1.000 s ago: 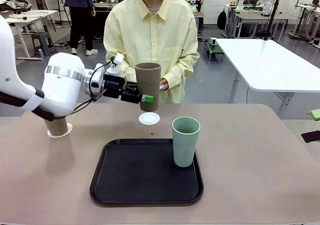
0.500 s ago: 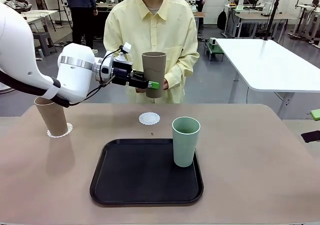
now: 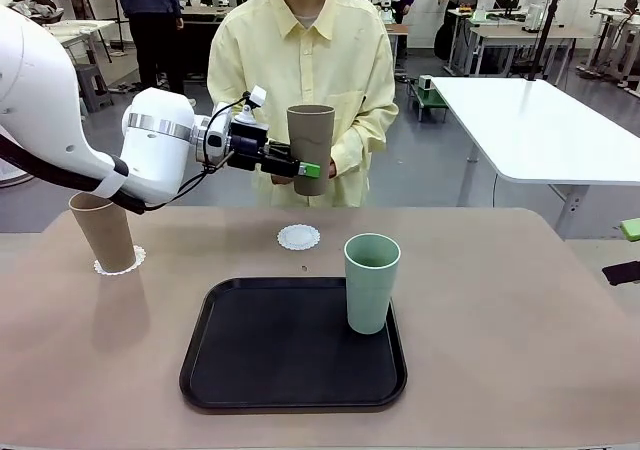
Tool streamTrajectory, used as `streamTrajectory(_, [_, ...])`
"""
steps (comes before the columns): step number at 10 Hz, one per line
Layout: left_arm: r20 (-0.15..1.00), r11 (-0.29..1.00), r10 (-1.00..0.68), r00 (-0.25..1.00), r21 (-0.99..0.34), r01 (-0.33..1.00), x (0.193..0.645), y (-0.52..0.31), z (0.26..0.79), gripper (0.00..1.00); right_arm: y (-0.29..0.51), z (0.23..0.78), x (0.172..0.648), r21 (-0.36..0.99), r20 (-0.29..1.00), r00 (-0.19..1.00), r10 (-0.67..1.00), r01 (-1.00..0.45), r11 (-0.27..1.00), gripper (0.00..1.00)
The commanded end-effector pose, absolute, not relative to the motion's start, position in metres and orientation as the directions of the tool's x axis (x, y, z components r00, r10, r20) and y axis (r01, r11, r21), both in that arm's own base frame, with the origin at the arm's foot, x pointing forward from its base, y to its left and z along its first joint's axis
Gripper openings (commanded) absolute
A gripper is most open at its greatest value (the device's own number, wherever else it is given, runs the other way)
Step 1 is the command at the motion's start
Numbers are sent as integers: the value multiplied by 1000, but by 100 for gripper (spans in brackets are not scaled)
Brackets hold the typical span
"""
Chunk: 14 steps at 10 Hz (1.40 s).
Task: Place coasters on the table and set cups on them.
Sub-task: Take one Reusable plastic cup from the Flat Tray and place it on a coaster set by the human.
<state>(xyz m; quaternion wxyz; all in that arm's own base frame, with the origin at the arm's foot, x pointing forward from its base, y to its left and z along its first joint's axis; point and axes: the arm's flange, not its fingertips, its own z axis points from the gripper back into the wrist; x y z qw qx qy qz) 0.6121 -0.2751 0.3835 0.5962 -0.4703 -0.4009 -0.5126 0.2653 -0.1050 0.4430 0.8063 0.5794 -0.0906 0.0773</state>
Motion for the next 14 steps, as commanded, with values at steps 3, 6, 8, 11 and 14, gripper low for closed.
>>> streamTrajectory(3, [966, -48, -219, 134, -148, 988, 638, -269, 371, 82, -106, 443, 266, 923, 248, 968, 19, -242, 299, 100])
streamTrajectory(6, [967, -156, -238, 94, -134, 979, 654, -264, 360, 82, -106, 443, 266, 923, 248, 968, 19, -242, 299, 100])
streamTrajectory(8, [960, -171, -273, 56, -106, 979, 665, -267, 350, 82, -106, 443, 266, 923, 248, 968, 19, -242, 299, 100])
streamTrajectory(11, [957, -177, -289, 15, -69, 982, 678, -274, 343, 82, -106, 443, 266, 923, 248, 968, 19, -242, 299, 100])
streamTrajectory(14, [948, -181, -316, -35, -24, 983, 694, -273, 336, 82, -106, 443, 266, 923, 248, 968, 19, -242, 299, 100])
